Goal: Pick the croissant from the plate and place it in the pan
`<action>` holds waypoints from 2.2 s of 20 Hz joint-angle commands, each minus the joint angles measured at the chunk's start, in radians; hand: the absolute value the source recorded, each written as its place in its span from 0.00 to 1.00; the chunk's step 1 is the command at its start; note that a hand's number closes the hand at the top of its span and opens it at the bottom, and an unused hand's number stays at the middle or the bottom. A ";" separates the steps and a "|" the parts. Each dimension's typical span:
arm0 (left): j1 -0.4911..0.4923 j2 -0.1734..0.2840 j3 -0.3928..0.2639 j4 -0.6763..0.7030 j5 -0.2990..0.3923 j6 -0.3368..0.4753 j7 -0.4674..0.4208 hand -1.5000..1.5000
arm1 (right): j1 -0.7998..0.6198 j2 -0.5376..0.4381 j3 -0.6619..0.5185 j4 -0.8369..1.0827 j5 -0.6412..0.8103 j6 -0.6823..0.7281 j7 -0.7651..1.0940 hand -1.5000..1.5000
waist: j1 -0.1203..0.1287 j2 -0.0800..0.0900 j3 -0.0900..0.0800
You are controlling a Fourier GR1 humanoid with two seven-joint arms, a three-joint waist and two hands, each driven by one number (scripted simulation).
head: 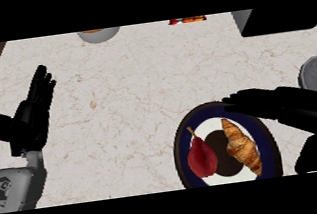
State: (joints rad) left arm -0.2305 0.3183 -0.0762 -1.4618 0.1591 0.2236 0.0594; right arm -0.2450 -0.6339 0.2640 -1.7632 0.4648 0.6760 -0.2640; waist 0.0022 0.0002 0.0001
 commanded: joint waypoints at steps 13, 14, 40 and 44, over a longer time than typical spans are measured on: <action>-0.052 -0.050 0.088 0.111 -0.060 -0.078 -0.035 0.50 | -0.029 0.091 0.043 0.089 0.275 0.043 -0.106 0.00 | -0.003 0.001 0.000; 0.034 -0.027 0.099 0.008 -0.024 -0.101 -0.031 0.50 | 0.002 0.091 0.103 0.108 0.346 -0.038 -0.114 0.00 | 0.003 0.000 0.000; -0.020 -0.095 0.151 0.008 -0.108 -0.136 0.030 0.50 | 0.010 0.265 0.184 0.309 0.752 -0.107 -0.136 0.00 | -0.001 0.000 0.000; 0.038 -0.132 0.104 -0.099 -0.144 -0.097 0.081 0.50 | 0.016 0.195 0.158 0.355 0.768 -0.136 -0.215 0.00 | 0.002 -0.001 0.000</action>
State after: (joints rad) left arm -0.2211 0.2131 0.0625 -1.4564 0.0401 0.0938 0.0590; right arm -0.2473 -0.3882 0.4337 -1.4414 1.2108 0.5705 -0.4151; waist 0.0022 0.0000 0.0001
